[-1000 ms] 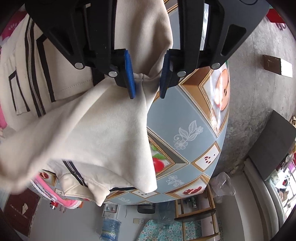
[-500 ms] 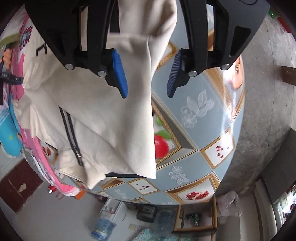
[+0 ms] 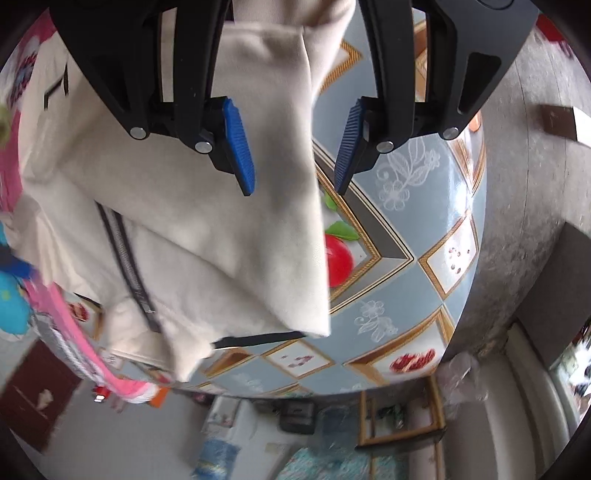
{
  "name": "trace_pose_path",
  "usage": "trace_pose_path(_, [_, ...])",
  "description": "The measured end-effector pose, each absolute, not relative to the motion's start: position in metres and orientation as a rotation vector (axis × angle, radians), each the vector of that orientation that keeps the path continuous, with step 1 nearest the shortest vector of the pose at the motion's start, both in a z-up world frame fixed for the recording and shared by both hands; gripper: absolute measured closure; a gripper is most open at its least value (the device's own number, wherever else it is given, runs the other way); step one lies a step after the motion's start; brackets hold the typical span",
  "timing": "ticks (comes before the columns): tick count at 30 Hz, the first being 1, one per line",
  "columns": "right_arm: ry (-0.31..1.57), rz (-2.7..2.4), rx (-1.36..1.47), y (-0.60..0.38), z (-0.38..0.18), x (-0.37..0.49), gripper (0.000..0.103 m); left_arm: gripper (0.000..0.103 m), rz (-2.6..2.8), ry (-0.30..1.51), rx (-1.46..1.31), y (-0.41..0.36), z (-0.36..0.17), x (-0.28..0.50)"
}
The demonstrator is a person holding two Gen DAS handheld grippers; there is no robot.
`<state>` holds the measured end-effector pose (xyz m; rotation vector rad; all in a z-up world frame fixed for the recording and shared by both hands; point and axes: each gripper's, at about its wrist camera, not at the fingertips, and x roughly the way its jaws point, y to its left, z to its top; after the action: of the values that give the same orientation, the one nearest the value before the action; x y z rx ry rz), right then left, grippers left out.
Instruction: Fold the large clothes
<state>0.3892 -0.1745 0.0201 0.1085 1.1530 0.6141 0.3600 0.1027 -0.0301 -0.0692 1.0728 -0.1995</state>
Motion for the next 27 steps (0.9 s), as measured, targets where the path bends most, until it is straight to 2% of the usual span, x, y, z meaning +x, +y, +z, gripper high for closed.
trace_pose_path(3, [1.240,0.696,0.092,-0.114,-0.011,0.420,0.049,0.048,-0.277,1.018,0.023,0.094,-0.019,0.321])
trace_pose_path(5, [1.268,0.706,0.043,-0.083,-0.028,0.437,0.049,0.045,-0.343,1.000,0.089,0.087,-0.018,0.294])
trace_pose_path(11, [1.389,0.705,-0.068,-0.027,-0.073,0.466,0.049,0.045,-0.434,0.956,0.308,0.059,-0.033,0.246])
trace_pose_path(14, [1.373,0.737,-0.144,-0.012,-0.075,0.461,0.049,0.045,-0.427,0.937,0.378,0.048,-0.045,0.247])
trace_pose_path(16, [1.345,0.736,-0.208,-0.001,-0.078,0.457,0.049,0.049,-0.388,0.941,0.406,0.045,-0.053,0.254])
trace_pose_path(18, [1.322,0.738,-0.286,0.011,-0.080,0.450,0.054,0.053,-0.389,0.931,0.385,0.045,-0.055,0.262])
trace_pose_path(19, [1.292,0.711,-0.337,0.017,-0.081,0.446,0.061,0.055,-0.388,0.926,0.379,0.044,-0.055,0.264])
trace_pose_path(20, [1.275,0.694,-0.374,0.021,-0.079,0.445,0.075,0.061,-0.383,0.922,0.385,0.043,-0.054,0.264])
trace_pose_path(22, [1.257,0.679,-0.394,0.029,-0.075,0.444,0.095,0.073,-0.384,0.906,0.386,0.041,-0.055,0.265])
trace_pose_path(24, [1.232,0.678,-0.383,0.033,-0.064,0.448,0.097,0.088,-0.356,0.877,0.394,0.040,-0.053,0.262])
trace_pose_path(27, [1.191,0.711,-0.365,0.046,-0.044,0.459,0.098,0.095,-0.307,0.811,0.360,0.046,-0.042,0.258])
